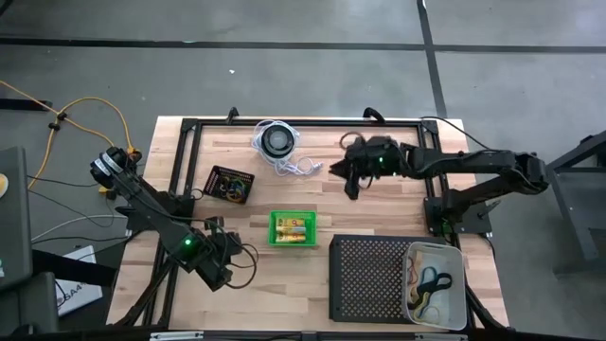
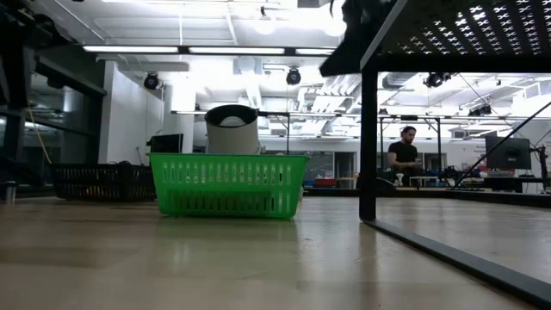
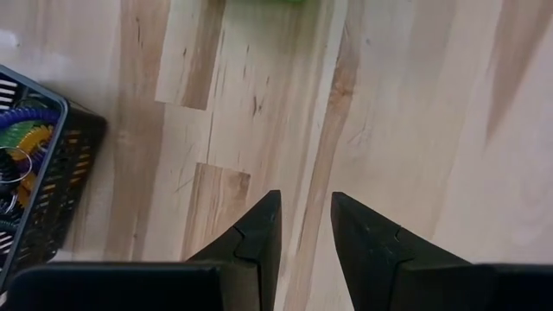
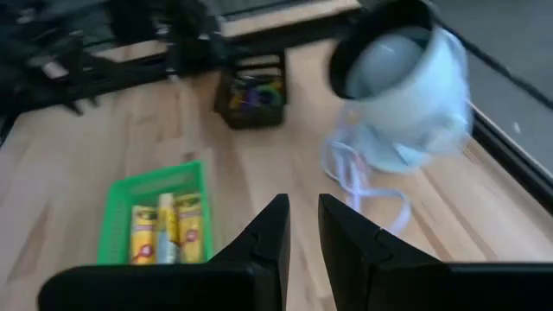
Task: Pick & Place Office Desk Supplies
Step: Put the green bin on the shelf
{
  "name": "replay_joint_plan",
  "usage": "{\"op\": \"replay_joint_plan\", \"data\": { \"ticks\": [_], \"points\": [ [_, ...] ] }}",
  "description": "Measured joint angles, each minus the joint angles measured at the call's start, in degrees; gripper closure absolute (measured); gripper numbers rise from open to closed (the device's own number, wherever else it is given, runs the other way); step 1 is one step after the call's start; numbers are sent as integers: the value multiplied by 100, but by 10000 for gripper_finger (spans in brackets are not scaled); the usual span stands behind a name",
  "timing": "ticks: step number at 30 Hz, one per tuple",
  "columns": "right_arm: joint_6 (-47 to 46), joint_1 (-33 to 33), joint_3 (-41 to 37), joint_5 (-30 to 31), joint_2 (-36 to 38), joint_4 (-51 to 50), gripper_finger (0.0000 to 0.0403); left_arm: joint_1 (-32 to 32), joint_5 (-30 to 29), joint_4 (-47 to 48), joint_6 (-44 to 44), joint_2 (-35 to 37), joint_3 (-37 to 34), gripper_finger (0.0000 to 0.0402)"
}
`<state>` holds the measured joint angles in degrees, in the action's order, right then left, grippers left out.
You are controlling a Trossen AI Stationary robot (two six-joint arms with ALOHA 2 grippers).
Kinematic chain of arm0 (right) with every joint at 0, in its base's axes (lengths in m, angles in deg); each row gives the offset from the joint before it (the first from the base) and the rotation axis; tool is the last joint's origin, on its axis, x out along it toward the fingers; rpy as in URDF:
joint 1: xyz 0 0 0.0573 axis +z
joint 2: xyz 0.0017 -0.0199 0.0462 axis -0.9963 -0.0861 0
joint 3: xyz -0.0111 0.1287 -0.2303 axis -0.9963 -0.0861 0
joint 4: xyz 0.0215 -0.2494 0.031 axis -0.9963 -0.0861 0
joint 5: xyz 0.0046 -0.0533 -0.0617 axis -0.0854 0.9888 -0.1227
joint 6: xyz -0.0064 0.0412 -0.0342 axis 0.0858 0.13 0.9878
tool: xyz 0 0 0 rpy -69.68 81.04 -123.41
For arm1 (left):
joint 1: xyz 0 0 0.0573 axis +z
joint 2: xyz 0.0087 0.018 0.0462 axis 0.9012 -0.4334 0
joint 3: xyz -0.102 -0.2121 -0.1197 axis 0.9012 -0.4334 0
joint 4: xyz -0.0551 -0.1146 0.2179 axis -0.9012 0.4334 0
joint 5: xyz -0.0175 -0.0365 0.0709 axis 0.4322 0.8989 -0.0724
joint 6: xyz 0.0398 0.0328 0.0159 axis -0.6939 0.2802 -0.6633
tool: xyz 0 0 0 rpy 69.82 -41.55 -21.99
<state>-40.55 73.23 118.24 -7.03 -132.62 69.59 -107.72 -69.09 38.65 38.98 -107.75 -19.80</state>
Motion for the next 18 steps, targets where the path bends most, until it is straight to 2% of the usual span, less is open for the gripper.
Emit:
{"op": "replay_joint_plan", "data": {
  "ticks": [5, 9, 12, 18],
  "points": [
    [287, 747, 50, 401, -243, 374, 352, 126, 0, -1, 0, 0, 2, 305],
    [338, 1182, 628, 774, -794, 107, 352, 213, -2, -1, -1, 0, 2, 305],
    [464, 1268, 1442, 639, -1436, -597, 352, 285, -4, 0, -2, 0, 2, 305],
    [955, 1084, 3086, -40, -2637, -2113, 352, 419, -4, 0, -2, 0, 2, 305]
  ]
}}
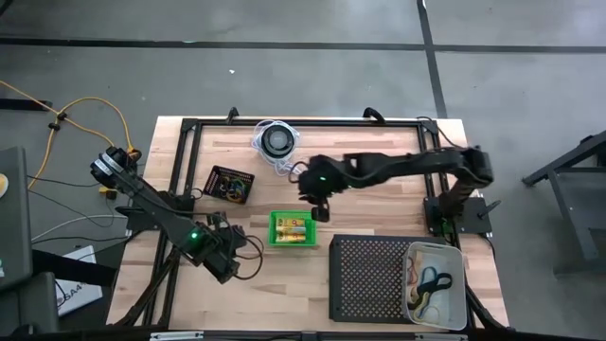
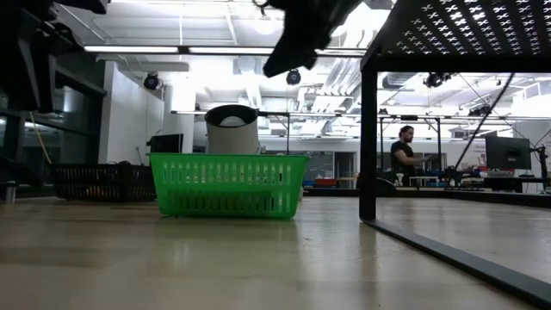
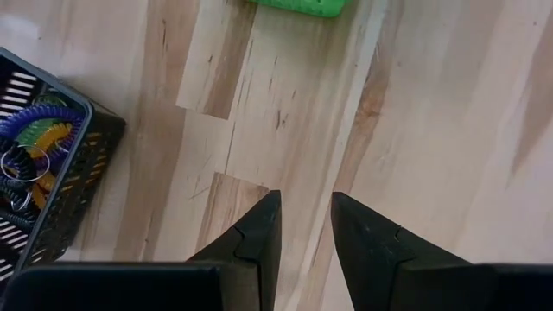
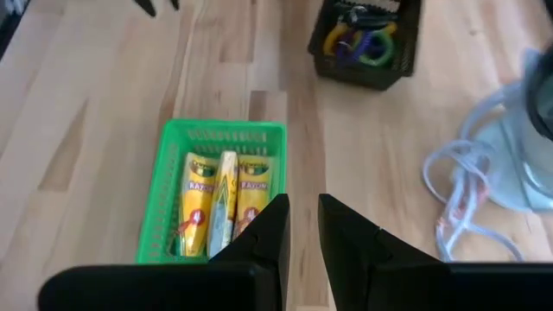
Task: Pick & Place Office Desk Supplies
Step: Put the green bin on the shelf
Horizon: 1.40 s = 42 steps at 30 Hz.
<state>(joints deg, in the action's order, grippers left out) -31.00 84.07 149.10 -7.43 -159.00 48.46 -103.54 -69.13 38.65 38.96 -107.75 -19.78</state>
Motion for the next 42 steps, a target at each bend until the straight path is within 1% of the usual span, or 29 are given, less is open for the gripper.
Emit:
{"op": "replay_joint_plan", "data": {
  "ticks": [3, 5, 8, 12, 18, 27, 34, 42],
  "points": [
    [395, -110, 580, -345, -463, -366, 352, 62, 0, 0, 0, 0, 0, 305],
    [675, -181, 795, -469, -718, -578, 352, 107, 0, -2, -2, 0, 0, 305],
    [1020, -283, 877, -669, -1028, -606, 352, 170, 0, 0, -2, 0, 0, 305],
    [1134, -368, 877, -920, -1339, -635, 352, 248, 0, 0, -2, 0, 0, 305],
    [1115, -348, 875, -872, -1665, -561, 352, 361, 0, 0, -2, 0, 0, 305],
    [836, -229, 874, -738, -1938, -468, 352, 510, 0, -5, -2, 0, 0, 305],
    [794, -156, 872, -638, -1938, -417, 352, 621, 0, -22, -2, 0, 0, 305],
    [502, -113, 872, -713, -1938, -497, 352, 733, 0, -22, -2, 0, 0, 305]
  ]
}}
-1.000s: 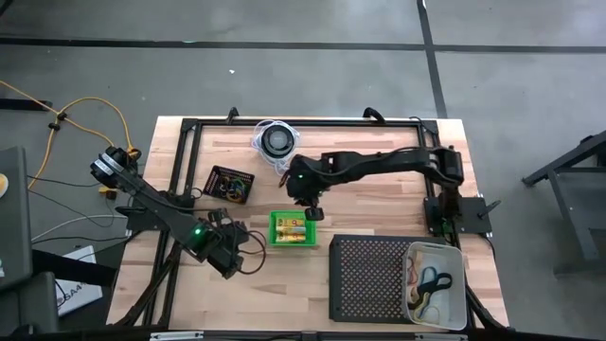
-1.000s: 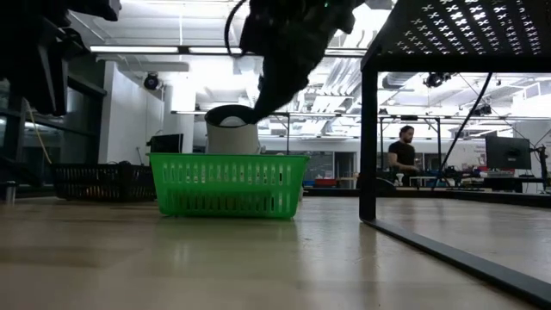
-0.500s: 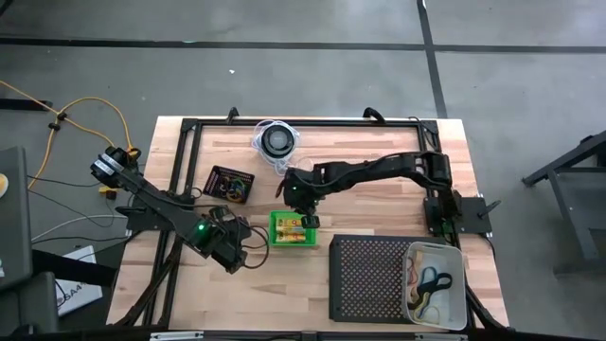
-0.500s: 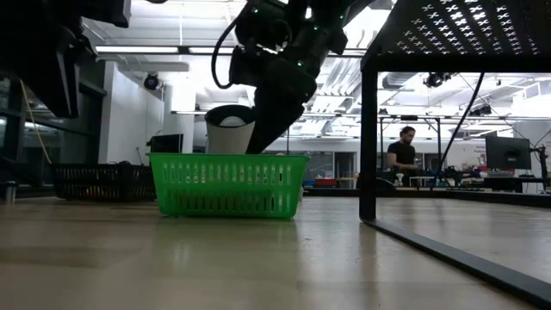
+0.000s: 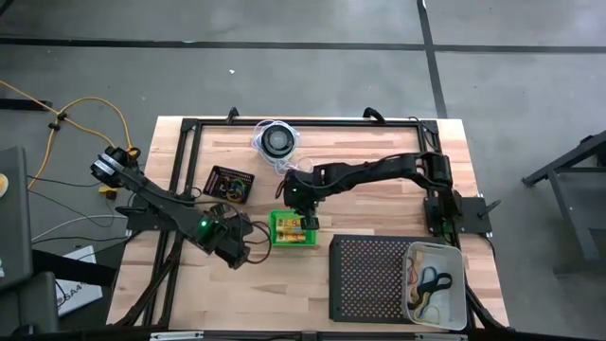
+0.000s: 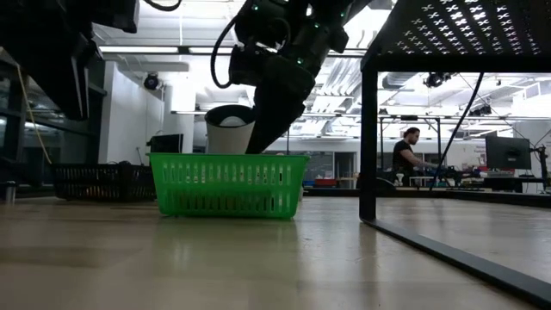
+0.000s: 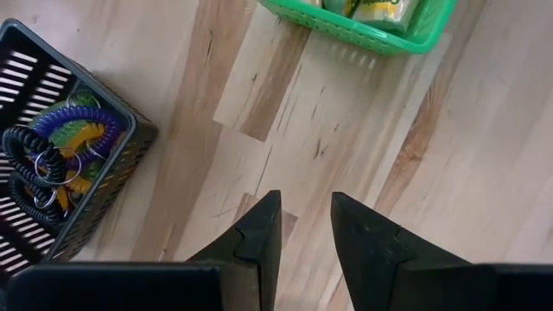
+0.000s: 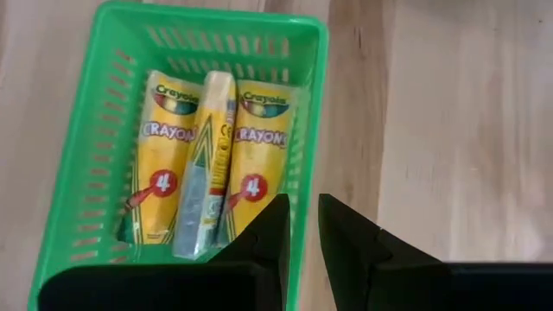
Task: Pick & Place Office Desk Supplies
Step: Put the green bin on the shelf
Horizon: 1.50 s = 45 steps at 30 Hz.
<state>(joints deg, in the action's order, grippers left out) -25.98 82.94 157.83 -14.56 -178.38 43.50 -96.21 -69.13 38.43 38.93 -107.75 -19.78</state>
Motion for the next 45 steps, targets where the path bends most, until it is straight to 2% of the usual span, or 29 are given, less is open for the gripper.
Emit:
{"op": "replay_joint_plan", "data": {
  "ticks": [17, 26, 31, 45],
  "points": [
    [42, 65, -4, -24, 0, 29, 350, 40, 0, -1, 0, 0, 0, 305],
    [-7, 58, -4, 48, 0, 111, 272, 38, 0, -1, 1, -1, 0, 305],
    [-81, 58, -4, 356, 0, 121, 249, 38, 0, -2, 0, -2, 0, 305],
    [-317, 20, 4, 229, -556, 377, 254, 39, 0, -96, 2, -3, 2, 305]
  ]
}}
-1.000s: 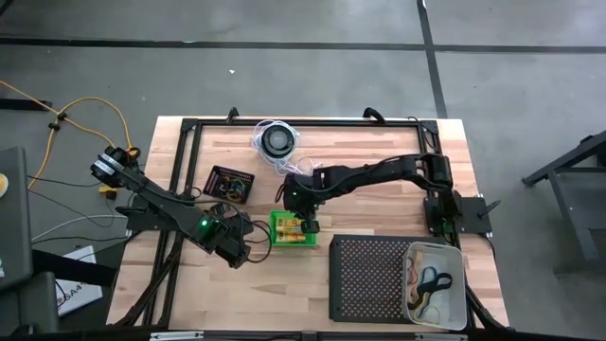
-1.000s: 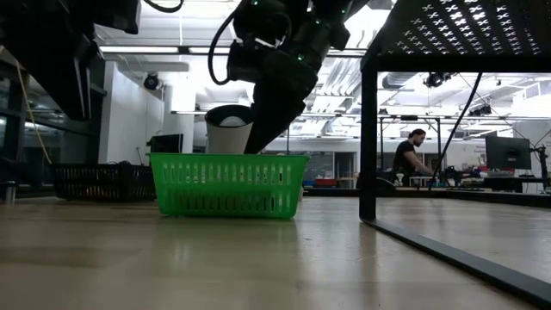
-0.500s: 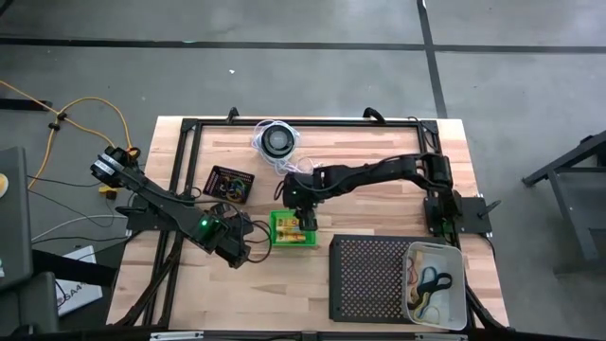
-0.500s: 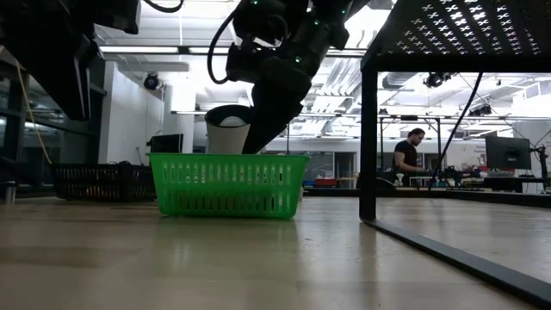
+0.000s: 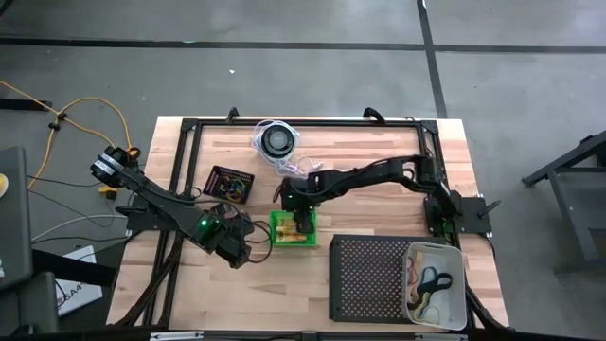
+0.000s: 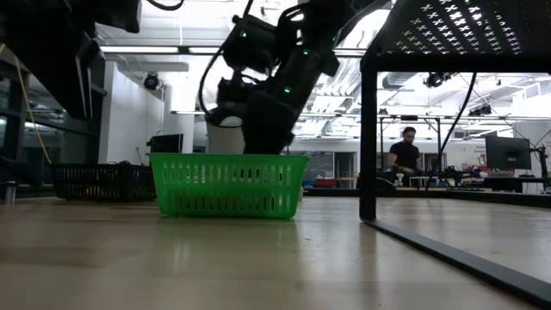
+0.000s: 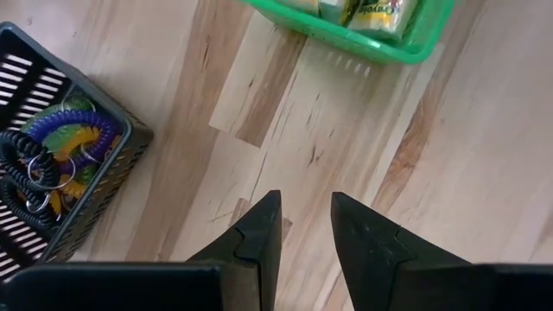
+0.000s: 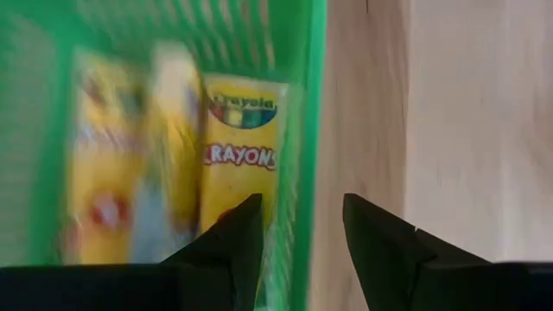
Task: Pick & Place Office Desk Supplies
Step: Put the green bin on the shelf
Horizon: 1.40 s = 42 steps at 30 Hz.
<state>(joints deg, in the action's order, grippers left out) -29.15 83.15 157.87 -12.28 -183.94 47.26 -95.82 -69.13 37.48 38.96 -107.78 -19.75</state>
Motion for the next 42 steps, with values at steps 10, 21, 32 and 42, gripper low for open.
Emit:
{"op": "replay_joint_plan", "data": {
  "ticks": [10, 21, 32, 42],
  "points": [
    [20, 4, -7, 40, 7, -77, 255, 1, 0, -112, 0, 0, 6, 305],
    [19, 3, -7, 43, 7, -80, 344, -1, 0, -123, 0, 0, 4, 305],
    [-238, -85, -9, -246, 69, -111, 400, 1, 0, -123, 0, 0, 4, 305],
    [-405, -302, 470, -579, 1043, -1384, 401, 0, 0, -147, 0, 0, 0, 305]
  ]
}}
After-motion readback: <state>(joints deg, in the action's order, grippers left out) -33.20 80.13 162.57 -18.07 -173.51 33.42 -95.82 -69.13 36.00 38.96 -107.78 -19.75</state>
